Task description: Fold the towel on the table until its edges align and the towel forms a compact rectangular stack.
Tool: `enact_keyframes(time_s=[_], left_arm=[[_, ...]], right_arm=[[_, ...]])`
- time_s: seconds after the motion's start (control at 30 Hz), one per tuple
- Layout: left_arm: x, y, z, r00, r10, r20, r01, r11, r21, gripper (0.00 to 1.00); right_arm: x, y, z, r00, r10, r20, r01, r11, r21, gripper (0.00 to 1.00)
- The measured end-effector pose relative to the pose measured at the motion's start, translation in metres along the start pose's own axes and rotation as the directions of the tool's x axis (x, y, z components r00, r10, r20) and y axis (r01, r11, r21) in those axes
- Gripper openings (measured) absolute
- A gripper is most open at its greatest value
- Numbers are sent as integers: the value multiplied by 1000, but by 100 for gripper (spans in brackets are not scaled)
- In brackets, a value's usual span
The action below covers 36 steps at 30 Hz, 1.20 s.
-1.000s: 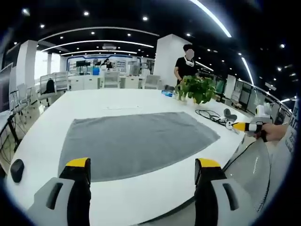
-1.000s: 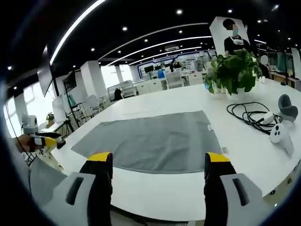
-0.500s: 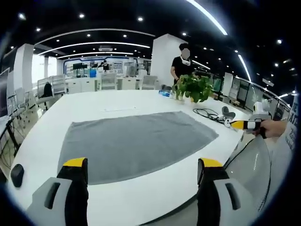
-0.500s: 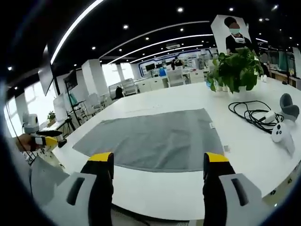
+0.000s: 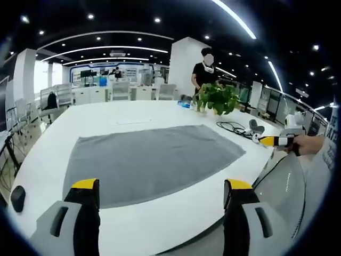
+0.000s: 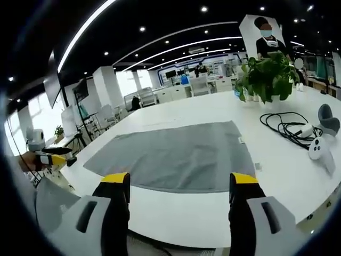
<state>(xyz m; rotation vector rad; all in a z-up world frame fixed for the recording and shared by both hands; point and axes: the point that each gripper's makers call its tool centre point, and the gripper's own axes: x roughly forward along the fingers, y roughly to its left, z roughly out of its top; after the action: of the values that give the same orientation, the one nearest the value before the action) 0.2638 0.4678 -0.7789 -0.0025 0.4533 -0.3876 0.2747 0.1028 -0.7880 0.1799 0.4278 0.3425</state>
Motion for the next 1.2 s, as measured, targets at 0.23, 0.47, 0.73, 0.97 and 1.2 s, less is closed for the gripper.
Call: enact_keyframes(time_s=[0.23, 0.47, 0.73, 0.97, 1.2], left_arm=[[2, -3, -3, 1000, -5, -15, 5, 1000, -3, 99], [6, -2, -4, 1000, -12, -18, 12, 1000, 0, 99], [8, -5, -5, 999, -25, -29, 25, 1000, 8, 99], [14, -14, -4, 998, -50, -34, 50, 999, 16, 99], [24, -35, 2, 994, -95, -44, 97, 994, 42, 99]], right_arm=[[1, 0, -1, 1000, 3, -5, -3, 1000, -3, 76], [2, 3, -4, 1000, 11, -24, -12, 999, -37, 75], [1, -1, -3, 1000, 2, -14, -3, 1000, -22, 75], [1, 0, -2, 1000, 7, -9, -7, 1000, -21, 74], [-1, -4, -1, 1000, 18, -3, -18, 1000, -15, 74]])
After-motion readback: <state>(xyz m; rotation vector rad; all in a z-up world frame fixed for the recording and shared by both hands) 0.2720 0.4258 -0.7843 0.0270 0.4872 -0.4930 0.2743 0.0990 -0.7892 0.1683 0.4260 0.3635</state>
